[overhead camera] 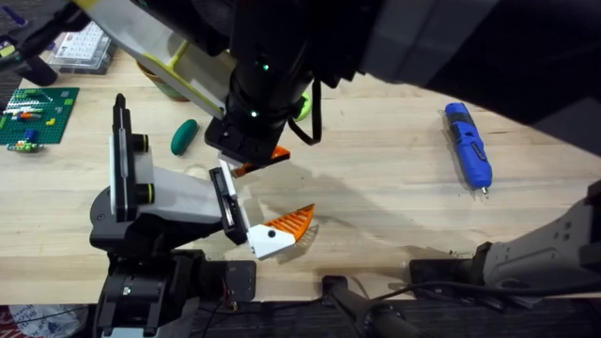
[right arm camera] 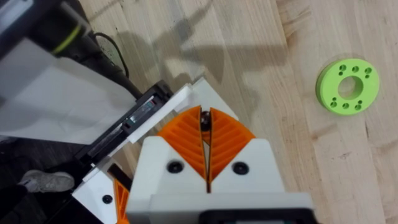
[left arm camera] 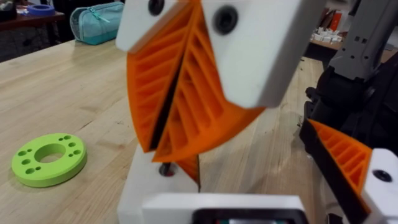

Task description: Pick up the gripper from the table and insert it into the empty holder that is missing its gripper. Then pick up a screw, insert it into the mounting hole, and use the screwdriver to tighten it. Finally, clean up the table by picking up the vegetable and placing it into the bucket.

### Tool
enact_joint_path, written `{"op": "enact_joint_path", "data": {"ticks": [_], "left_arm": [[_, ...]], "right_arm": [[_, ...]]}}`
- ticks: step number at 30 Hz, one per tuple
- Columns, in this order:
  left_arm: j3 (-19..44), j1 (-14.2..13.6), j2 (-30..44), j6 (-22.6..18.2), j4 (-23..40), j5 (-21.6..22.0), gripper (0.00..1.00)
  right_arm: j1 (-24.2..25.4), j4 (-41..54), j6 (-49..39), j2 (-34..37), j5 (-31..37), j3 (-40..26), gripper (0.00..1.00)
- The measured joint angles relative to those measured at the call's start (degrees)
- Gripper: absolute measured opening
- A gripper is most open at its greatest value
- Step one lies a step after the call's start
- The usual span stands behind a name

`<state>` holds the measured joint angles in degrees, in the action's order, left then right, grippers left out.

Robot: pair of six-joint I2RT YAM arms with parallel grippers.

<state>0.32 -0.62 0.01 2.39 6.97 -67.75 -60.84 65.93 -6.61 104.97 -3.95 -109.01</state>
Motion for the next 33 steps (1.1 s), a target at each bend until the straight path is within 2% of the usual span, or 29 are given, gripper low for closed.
{"op": "enact_joint_path", "data": {"ticks": [33], "left_arm": [[0.0, 0.02, 0.0, 0.17, -0.09, -0.02, 0.985]], "right_arm": [[0.0, -2.47, -0.04, 0.0, 0.02, -0.01, 0.009]]}}
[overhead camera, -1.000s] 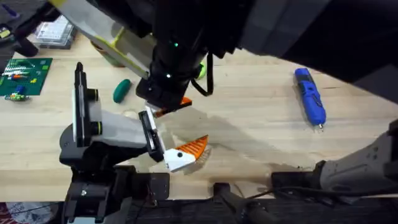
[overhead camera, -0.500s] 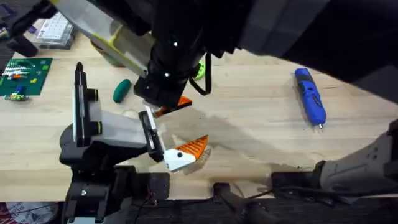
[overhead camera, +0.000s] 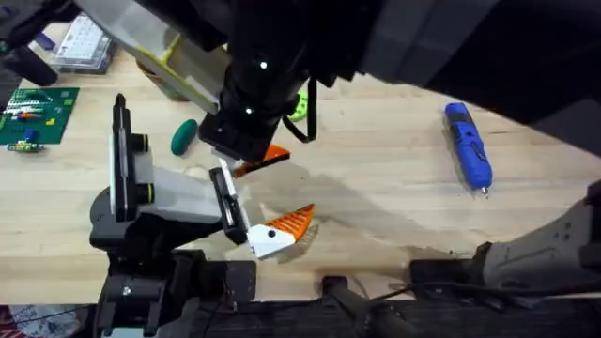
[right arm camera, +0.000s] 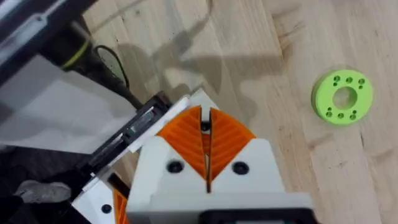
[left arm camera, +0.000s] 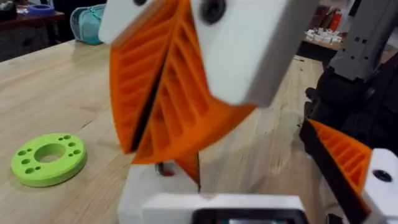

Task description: Pick up the gripper from the table and insert it into the empty holder that is missing its gripper. Then pick up a screw, insert it into the mounting hole, and use the screwdriver to tighten it. Finally, clean up the table by picking up the vegetable and placing it into the bucket.

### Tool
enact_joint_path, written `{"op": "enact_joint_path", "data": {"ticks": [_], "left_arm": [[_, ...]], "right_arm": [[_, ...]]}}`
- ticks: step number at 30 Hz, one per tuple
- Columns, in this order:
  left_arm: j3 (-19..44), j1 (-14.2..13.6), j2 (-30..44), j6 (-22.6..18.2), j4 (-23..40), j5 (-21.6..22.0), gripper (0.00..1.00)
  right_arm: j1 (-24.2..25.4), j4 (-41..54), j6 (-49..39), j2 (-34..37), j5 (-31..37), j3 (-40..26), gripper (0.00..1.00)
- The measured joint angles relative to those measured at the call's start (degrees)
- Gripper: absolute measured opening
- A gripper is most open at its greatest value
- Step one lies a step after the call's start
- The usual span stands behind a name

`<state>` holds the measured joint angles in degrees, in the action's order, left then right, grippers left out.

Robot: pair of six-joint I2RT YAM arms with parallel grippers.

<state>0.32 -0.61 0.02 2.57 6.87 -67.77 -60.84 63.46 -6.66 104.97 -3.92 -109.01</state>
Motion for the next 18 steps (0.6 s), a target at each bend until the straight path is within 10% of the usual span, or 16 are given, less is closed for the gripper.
{"op": "enact_joint_path", "data": {"ticks": [18], "left_arm": [[0.0, 0.0, 0.01, 0.09, 0.0, 0.0, 0.985]], "right_arm": [[0.0, 1.71, 0.02, 0.0, 0.0, 0.0, 0.009]]}}
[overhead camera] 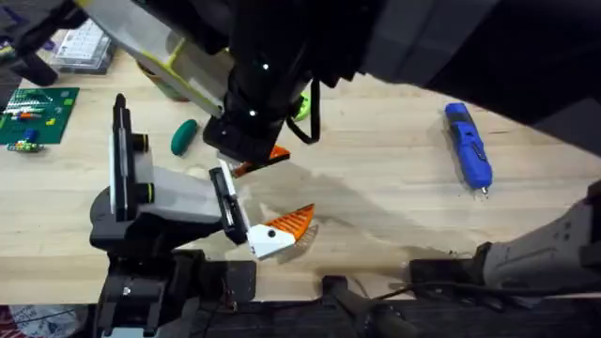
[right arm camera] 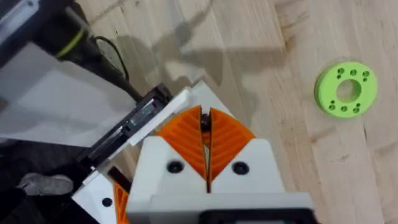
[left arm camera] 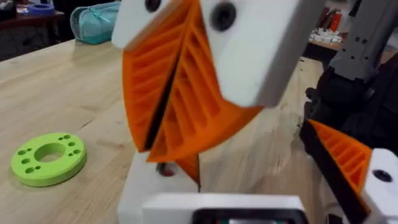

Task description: Pick up the gripper from the table and insert it into the empty holder that is missing its gripper. Then pick up a screw, insert it into the mounting hole, and use the screwdriver to tighten it. Finally, clean up the table by picking up the vegetable and placing it into the bucket.

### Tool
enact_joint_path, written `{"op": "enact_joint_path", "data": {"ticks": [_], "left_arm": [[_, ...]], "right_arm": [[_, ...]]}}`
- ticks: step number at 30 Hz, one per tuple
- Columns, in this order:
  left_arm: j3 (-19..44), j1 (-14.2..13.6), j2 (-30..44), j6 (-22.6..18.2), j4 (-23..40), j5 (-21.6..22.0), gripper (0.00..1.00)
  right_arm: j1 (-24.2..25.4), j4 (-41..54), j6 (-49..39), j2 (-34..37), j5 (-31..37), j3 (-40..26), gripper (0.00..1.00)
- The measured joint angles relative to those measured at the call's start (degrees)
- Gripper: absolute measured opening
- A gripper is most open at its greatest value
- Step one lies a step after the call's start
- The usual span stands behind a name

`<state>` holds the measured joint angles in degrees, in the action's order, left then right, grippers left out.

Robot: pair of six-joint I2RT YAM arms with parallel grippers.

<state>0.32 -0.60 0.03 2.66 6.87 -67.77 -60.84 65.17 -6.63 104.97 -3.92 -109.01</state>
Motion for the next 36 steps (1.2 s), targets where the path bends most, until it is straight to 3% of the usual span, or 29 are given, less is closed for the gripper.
{"op": "enact_joint_path", "data": {"ticks": [31, 36], "left_arm": [[0.0, 0.0, -0.01, -0.04, 0.0, 0.0, 0.985], [0.0, -0.01, 0.01, -0.04, 0.0, 0.0, 0.985]], "right_arm": [[0.0, 1.48, 1.47, -0.63, 0.0, -0.04, 0.009], [0.0, 3.05, 1.97, -0.61, 0.0, -2.46, 0.009]]}}
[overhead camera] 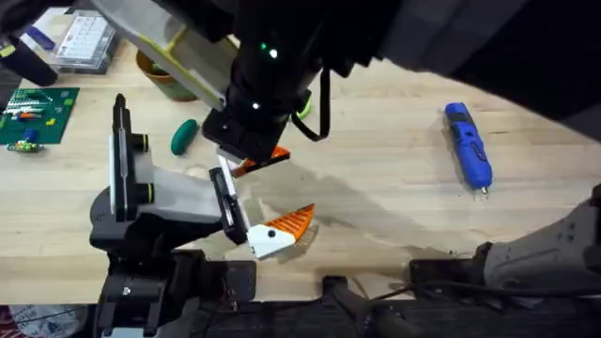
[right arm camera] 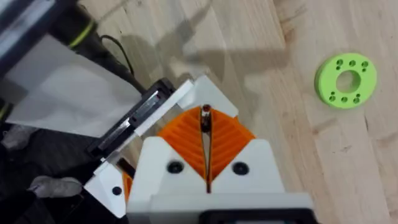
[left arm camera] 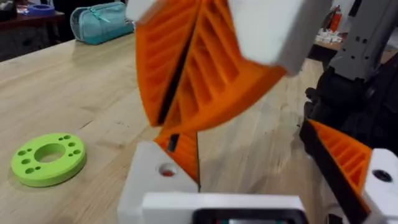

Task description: Pick up the gripper from the table and insert it into the empty holder that is missing its gripper. Then pick up a screw, insert it into the mounting hole, and use the screwdriver to tighten it. Finally, clean up the table by picking up the vegetable and placing it into the bucket.

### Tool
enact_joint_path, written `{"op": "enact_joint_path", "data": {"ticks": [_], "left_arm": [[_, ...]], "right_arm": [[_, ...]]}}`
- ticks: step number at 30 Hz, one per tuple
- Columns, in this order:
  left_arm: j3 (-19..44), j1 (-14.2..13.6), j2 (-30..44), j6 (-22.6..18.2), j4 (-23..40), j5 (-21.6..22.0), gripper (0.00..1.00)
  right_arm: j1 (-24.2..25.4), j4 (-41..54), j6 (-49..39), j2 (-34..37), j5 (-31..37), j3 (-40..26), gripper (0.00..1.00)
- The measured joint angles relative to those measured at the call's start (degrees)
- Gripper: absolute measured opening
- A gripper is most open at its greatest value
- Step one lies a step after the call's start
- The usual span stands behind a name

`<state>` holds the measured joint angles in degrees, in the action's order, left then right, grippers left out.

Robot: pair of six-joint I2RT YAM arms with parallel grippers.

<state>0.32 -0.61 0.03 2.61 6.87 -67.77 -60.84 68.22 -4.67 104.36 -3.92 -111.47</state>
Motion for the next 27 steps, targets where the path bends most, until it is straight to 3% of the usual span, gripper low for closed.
{"op": "enact_joint_path", "data": {"ticks": [27], "left_arm": [[0.0, 0.0, -0.01, 0.0, 0.0, 0.0, 0.985]], "right_arm": [[0.0, 0.46, 0.22, 0.68, 0.0, -0.23, 0.009]]}}
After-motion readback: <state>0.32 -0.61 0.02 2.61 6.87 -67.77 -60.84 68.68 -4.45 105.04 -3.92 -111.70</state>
